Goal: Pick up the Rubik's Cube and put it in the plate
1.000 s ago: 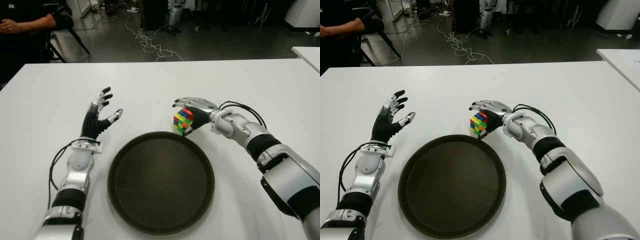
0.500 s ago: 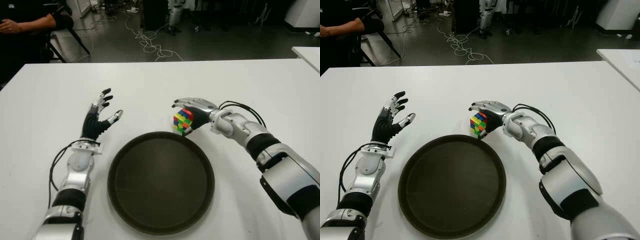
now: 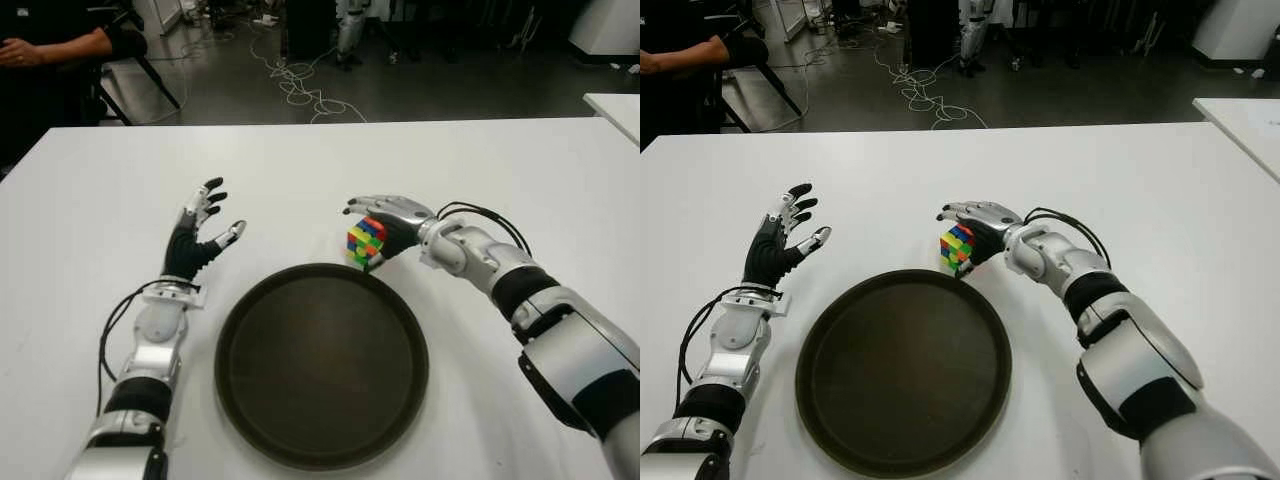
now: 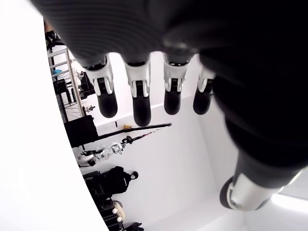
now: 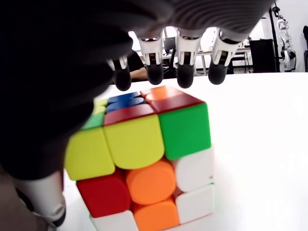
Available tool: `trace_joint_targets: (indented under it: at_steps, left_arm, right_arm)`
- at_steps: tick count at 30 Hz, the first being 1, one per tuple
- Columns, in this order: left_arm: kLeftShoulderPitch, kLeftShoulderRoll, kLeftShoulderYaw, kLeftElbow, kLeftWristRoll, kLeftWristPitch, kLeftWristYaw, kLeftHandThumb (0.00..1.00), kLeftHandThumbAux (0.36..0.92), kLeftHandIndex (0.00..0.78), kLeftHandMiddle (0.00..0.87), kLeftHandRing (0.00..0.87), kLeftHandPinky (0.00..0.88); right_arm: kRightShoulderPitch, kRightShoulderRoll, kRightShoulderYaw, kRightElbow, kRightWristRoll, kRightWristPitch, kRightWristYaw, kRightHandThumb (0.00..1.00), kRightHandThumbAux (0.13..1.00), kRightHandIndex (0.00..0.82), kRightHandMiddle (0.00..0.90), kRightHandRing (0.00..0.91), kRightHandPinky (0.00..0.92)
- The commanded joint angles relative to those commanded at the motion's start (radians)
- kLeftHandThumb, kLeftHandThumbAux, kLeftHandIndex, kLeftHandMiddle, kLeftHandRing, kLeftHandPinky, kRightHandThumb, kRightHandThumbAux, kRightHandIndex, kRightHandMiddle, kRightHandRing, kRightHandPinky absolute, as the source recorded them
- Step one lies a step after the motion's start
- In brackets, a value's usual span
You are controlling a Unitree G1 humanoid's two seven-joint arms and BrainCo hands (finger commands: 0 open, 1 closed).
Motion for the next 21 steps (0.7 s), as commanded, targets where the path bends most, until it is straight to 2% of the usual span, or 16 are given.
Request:
trace_joint_targets:
  at_steps: [8,18,21]
  left_arm:
    - [0.003,0.003,-0.001,-0.001,0.008,0.001,0.006,0.066,0.688,0.079,0.117,0.121,0.123]
    - [0.006,0.000,0.001,-0.006,-0.003,0.007,-0.004,0.068,0.683,0.071,0.112,0.120,0.131]
    - [0.006,0.000,0.000,-0.007,-0.001,0.007,-0.001,0.063,0.683,0.071,0.109,0.117,0.130]
  right_arm:
    - [0.000,0.004,0.004,-0.001,-0.007,0.025,-0.047,0.000,0.702,0.086,0.151,0.189,0.193]
    - [0.000,0.006,-0.006,-0.005,0.007,0.043,-0.040,0.000,0.697,0.118,0.218,0.252,0.263]
    - [-0.002,0.006,-0.008,-0.007,0.009,0.052,-0.029,0.000,0.715,0.153,0.265,0.309,0.336]
